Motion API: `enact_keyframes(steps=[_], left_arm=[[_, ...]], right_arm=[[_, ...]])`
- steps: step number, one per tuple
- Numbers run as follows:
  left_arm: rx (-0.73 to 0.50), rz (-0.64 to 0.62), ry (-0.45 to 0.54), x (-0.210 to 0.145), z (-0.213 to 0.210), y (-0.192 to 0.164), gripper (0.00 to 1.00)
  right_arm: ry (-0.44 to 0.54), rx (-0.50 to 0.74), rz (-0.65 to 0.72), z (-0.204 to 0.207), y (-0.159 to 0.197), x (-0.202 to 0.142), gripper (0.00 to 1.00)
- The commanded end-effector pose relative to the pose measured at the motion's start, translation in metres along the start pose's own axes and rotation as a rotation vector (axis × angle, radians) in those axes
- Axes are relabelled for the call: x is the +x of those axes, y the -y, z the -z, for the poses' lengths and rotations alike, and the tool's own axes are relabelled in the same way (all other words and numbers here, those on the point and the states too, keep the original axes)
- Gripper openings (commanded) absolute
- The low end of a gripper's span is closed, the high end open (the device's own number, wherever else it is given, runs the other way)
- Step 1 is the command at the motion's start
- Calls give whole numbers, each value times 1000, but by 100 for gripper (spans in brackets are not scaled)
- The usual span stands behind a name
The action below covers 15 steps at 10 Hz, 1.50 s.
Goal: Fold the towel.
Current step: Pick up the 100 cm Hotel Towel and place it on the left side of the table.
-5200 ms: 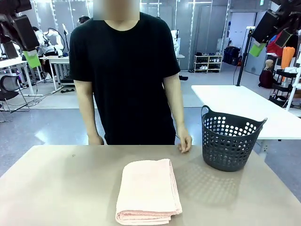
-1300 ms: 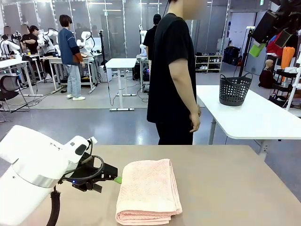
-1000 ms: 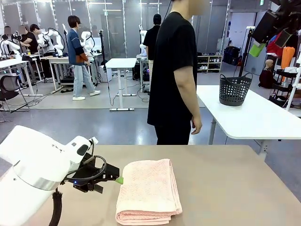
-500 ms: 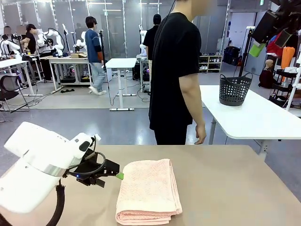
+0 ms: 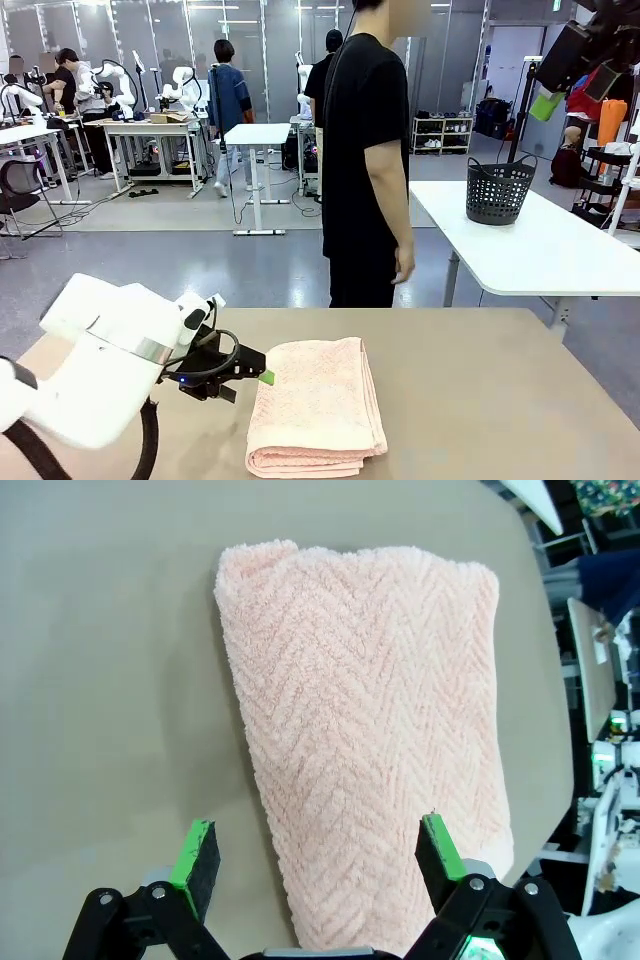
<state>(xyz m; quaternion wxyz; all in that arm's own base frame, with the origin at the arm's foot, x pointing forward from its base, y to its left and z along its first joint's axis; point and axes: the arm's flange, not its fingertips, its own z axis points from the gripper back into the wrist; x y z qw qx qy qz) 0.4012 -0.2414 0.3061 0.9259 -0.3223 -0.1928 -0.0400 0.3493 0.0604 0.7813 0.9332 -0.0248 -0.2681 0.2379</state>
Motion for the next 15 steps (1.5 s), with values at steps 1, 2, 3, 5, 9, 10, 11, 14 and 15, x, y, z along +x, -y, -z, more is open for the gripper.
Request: enact_keyframes(steps=[1,2,3,5,9,10,11,14,15], left_arm=[[-38,-12,21,-7,33,-12,100],[-43,-18,24,-7,39,-11,100],[-69,-28,34,-7,41,-11,100],[-83,-26,36,-7,43,-11,97],[-91,-24,35,-9,43,-9,0],[-93,-24,40,-10,42,-8,0],[-101,-23,48,-9,39,-8,17],[-146,-43,84,-7,29,-8,0],[-146,-45,92,-7,28,-9,0]], right_arm=[[-1,-3,-1,-1,2,0,100],[-1,-3,-1,-1,2,0,100],[-1,-3,-1,-1,2,0,100],[-1,-3,-1,-1,2,0,100],[-1,-3,-1,-1,2,0,100],[-1,-3,-1,-1,2,0,100],[-1,-3,-1,-1,2,0,100],[-1,-3,-1,-1,2,0,100],[-1,-3,-1,-1,2,0,100]])
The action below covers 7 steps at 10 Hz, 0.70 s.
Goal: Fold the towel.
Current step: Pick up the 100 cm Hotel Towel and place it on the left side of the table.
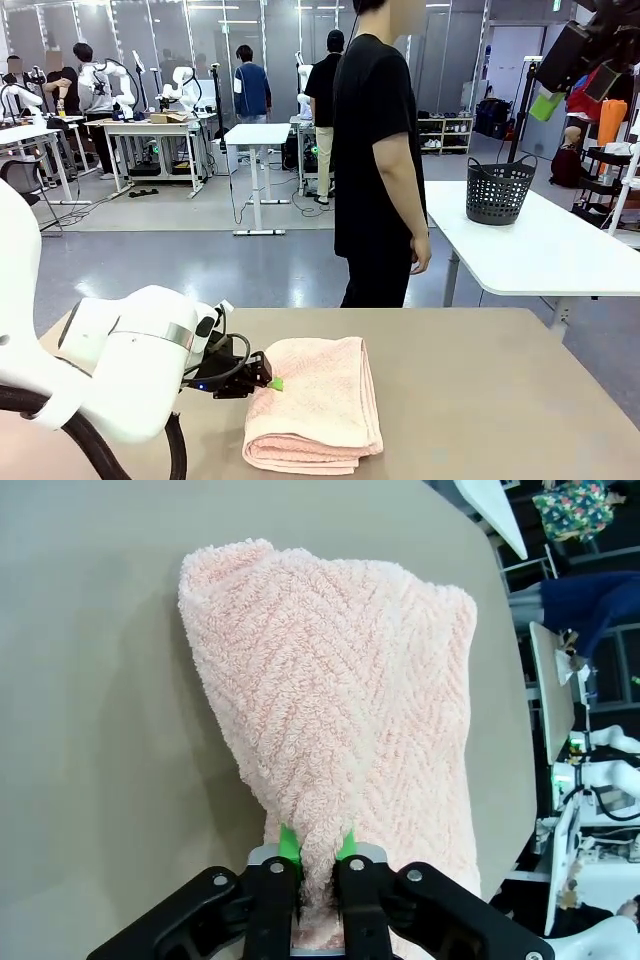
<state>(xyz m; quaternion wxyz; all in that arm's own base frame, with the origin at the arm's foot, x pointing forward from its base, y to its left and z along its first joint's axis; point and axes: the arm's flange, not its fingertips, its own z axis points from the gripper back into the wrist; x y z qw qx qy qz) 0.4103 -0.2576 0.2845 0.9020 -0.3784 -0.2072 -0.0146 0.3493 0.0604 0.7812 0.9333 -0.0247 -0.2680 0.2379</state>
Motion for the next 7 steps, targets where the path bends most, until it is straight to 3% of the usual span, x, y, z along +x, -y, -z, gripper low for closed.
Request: enact_keyframes(steps=[1,2,3,7], left_arm=[[-38,14,35,-5,-2,-8,0],[-36,6,33,-5,-2,-7,0],[-4,-1,7,1,-1,-1,12],[-4,-1,7,1,-1,-1,12]], right_arm=[[-1,-3,-1,-1,2,0,100],[-1,-3,-1,-1,2,0,100],[-1,-3,-1,-1,2,0,100],[-1,-3,-1,-1,2,0,100]])
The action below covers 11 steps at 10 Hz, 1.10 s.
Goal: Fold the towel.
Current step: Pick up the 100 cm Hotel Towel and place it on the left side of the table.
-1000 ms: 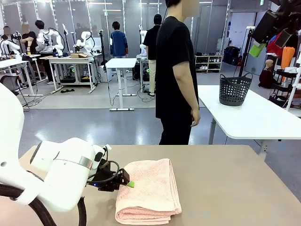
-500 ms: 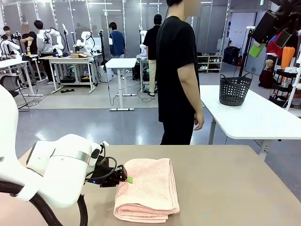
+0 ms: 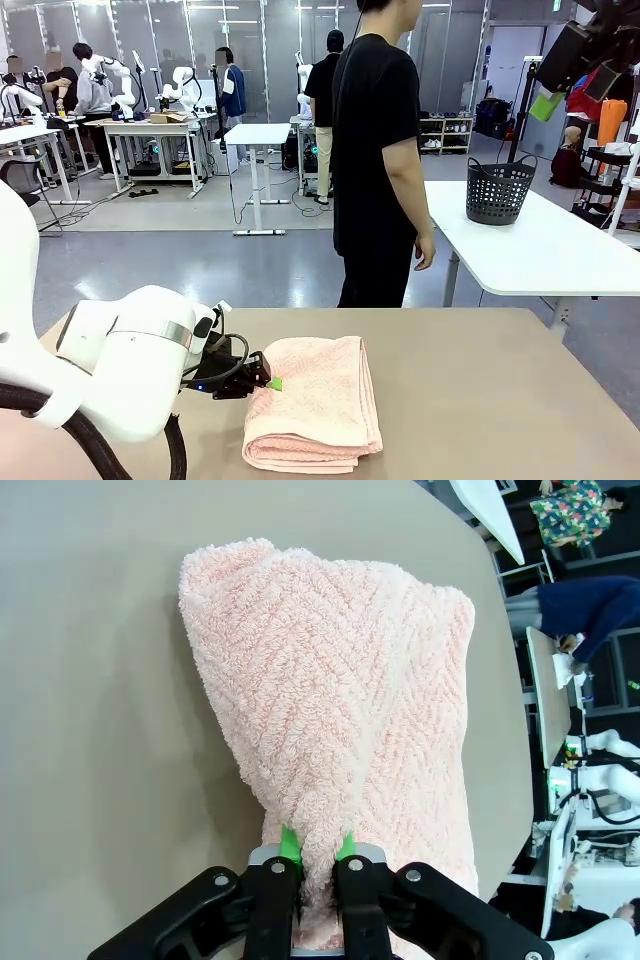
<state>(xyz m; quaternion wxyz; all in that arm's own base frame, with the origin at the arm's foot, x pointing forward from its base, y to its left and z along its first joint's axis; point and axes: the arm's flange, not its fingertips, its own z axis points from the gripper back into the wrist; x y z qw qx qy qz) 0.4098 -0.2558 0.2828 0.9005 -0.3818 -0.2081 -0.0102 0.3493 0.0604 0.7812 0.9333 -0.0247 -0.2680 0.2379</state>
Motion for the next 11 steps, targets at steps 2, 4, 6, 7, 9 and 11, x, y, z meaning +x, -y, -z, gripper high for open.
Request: enact_keyframes(steps=[2,4,6,7,9,11], left_arm=[[0,0,0,0,0,0,13],[46,44,-29,7,-38,-27,13],[88,64,-49,7,-73,-58,13],[87,69,-58,4,-93,-73,13],[106,59,-35,3,-139,-102,13],[145,46,-2,5,-184,-126,13]], right_arm=[[-1,-3,-1,-1,2,0,100],[-1,-3,-1,-1,2,0,100],[-1,-3,-1,-1,2,0,100],[-1,-3,-1,-1,2,0,100],[-1,-3,-1,-1,2,0,100],[-1,-3,-1,-1,2,0,100]])
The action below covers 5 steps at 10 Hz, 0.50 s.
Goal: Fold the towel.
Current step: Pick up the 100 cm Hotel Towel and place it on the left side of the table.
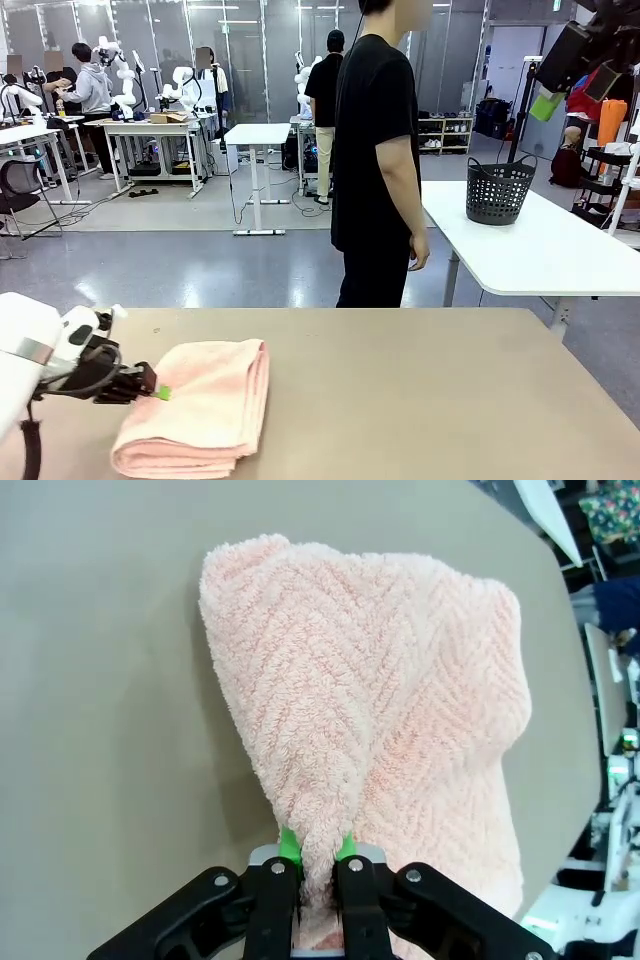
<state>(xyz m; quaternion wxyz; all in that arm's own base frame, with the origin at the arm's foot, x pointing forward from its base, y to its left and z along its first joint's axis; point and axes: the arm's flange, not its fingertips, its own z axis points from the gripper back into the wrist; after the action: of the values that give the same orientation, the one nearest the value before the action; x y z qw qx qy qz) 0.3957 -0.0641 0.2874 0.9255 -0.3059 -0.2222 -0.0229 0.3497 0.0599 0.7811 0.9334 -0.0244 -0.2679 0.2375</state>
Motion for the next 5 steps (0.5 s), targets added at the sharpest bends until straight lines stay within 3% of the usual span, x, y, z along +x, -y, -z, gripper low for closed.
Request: enact_keyframes(steps=[1,5], left_arm=[[19,-42,-4,-10,-57,-18,13],[77,-17,-47,-14,-103,-86,13]], right_arm=[[-1,-3,-2,-1,1,0,100],[-1,-3,-2,-1,1,0,100]])
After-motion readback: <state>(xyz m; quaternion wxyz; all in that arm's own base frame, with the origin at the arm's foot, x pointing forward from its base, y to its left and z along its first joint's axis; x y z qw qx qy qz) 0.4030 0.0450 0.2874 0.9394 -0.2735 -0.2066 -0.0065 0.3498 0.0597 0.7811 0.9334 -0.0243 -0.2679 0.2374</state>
